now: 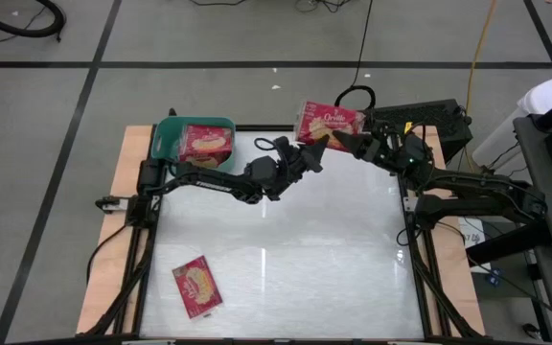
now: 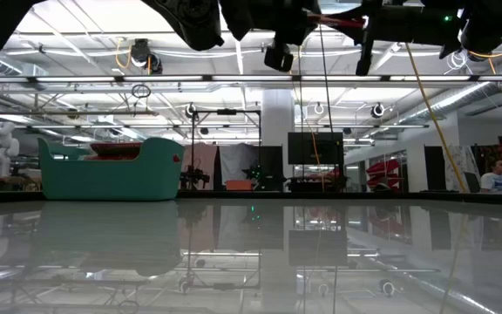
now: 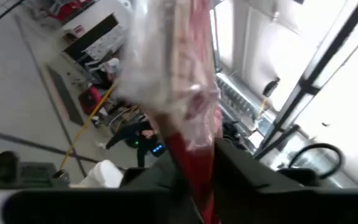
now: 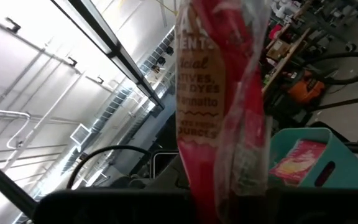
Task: Sort popcorn bags into baskets
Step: Put the red popcorn bag into the green bin
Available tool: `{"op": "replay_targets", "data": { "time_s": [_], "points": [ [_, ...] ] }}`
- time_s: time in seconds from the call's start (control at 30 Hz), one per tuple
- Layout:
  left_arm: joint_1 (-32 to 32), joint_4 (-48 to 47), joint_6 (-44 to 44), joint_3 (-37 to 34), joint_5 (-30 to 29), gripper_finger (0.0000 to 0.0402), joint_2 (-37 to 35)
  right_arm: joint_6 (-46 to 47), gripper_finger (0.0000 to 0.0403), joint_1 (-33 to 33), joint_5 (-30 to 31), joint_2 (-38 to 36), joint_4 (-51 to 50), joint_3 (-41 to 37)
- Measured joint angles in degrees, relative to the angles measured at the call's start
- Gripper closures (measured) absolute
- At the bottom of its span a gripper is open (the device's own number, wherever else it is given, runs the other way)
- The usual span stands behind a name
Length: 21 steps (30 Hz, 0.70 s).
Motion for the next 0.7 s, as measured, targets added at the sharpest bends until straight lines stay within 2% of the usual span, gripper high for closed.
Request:
{"op": "replay_targets", "data": {
  "time_s": [0.1, 0.13, 0.27, 0.4, 0.57, 0.7],
  "points": [
    [0.1, -1.8, -1.7, 0.0, -0.6, 0.0376, 0.0, -1.0, 0.0393, 0.0, 0.1, 0.0, -0.5, -0.1],
    [0.2, -1.8, -1.6, 0.0, -0.8, 0.0382, 0.0, -1.6, 0.0391, 0.0, 0.1, 0.0, -0.6, -0.1],
    [0.0, -2.0, -1.9, 0.0, -3.5, 0.0377, 0.0, -1.4, 0.0368, -0.2, -1.3, -0.2, -3.0, -0.1],
    [0.4, -1.3, -3.6, -1.9, -5.2, 0.0384, -1.0, -1.3, 0.0328, -0.1, -1.6, -0.7, -4.9, -0.1],
    [1.1, 9.4, -8.9, -12.0, -7.3, 0.0384, -1.6, 0.3, 0.0278, -2.3, -3.2, -3.2, -12.7, -0.1],
    [1.2, 22.0, -11.2, -22.6, -14.1, 0.0384, -2.7, 0.6, 0.0254, -5.6, -5.1, -6.6, -18.9, -0.1]
  ]
}}
